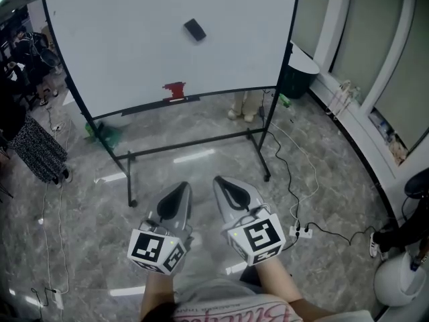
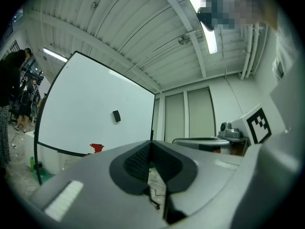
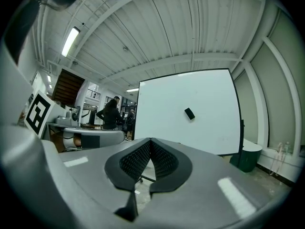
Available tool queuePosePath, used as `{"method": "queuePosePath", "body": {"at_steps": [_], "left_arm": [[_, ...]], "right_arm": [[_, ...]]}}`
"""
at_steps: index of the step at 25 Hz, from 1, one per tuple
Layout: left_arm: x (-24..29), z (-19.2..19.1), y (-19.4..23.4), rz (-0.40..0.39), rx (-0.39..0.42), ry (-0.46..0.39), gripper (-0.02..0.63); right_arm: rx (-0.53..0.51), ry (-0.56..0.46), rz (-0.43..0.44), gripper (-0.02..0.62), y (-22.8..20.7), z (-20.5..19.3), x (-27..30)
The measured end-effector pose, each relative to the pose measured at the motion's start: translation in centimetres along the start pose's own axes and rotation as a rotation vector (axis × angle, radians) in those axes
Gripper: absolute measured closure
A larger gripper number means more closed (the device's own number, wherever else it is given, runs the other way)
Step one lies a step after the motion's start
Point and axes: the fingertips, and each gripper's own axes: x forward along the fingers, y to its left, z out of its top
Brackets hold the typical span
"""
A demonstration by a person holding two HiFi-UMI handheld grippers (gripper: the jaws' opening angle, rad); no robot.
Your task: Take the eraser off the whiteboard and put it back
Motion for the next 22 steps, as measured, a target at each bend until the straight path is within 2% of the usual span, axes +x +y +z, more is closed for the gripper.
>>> {"method": "queuePosePath", "body": {"at_steps": [7,12,19,22], "left_arm": [[6.4,0.7,5.5,-0.038,0.005,-0.002,0.607],[11.1,0.7,10.4,-0.073,-0.028,0.001,0.607],[17.8,2.0,15.3,-0.135,0.003,-0.010,0.609],[19.9,2.1,17.1,-0.142,-0.003,-0.012,0.607]], "right_arm": [[-0.014,-0.024,-0.025,0.595,-3.5,1.1,7.6],[-0.012,-0.039,-0.033,0.594,-5.9,2.4,14.4],[-0.050,-0.072,-0.068,0.594,-9.9,4.7,22.4],[-0.064,-0.075,-0.088,0.550,-12.1,5.5,24.8]]}}
